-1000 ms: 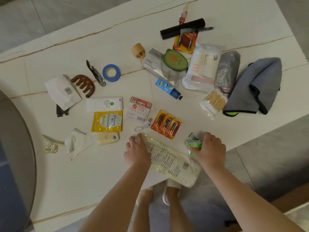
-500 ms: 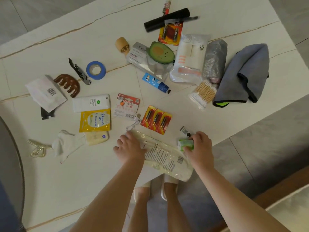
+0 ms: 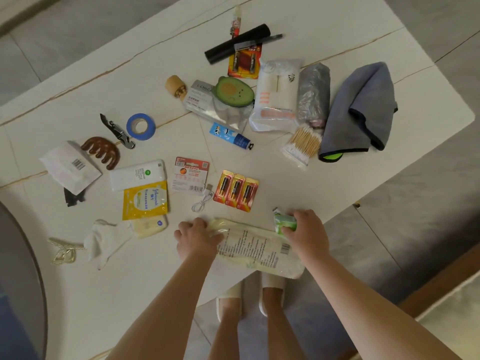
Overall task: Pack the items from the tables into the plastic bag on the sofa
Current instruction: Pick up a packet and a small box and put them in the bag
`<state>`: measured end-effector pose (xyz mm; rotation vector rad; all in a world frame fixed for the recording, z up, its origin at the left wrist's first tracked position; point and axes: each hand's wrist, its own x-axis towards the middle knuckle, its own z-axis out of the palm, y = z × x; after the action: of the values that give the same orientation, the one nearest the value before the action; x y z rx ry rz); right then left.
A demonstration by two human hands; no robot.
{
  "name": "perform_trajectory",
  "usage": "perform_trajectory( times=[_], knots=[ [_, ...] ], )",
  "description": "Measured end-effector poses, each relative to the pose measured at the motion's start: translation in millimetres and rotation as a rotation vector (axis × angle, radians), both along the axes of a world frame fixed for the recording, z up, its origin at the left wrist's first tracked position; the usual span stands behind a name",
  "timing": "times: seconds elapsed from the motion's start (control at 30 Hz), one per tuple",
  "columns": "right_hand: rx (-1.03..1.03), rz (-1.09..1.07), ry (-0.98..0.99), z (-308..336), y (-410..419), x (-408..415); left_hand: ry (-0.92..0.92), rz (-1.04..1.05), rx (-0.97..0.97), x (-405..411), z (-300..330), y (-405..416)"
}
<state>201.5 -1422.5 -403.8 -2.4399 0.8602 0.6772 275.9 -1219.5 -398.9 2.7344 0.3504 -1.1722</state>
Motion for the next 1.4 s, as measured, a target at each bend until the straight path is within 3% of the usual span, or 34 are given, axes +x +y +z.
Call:
perform_trajectory(
  times=[0.23, 0.47, 0.7, 0.97, 1.4],
  knots=[
    [0.108, -0.229, -0.016, 29.3, -11.1, -8.9, 0.076, 0.150, -0.330, 13.7, 30.6, -13.8],
    [0.273, -0.450, -0.131, 87.6, -26.2, -14.4, 0.064, 0.091, -0.526, 24.6, 91.9, -56.4],
    [0.240, -0.643, -0.298, 152.8, -66.4, -31.9, 0.139, 0.130, -0.732, 29.3, 153.5, -115.0],
    [0.110, -0.901, -0.390, 212.5, -125.4, -86.9, 0.348, 0.244, -0.872, 8.9, 208.0, -194.3],
    [0.112, -1.304, -0.566, 247.6, -254.8, -212.3, 0.322, 0.090, -0.945, -102.9, 234.9, -361.8]
  ],
)
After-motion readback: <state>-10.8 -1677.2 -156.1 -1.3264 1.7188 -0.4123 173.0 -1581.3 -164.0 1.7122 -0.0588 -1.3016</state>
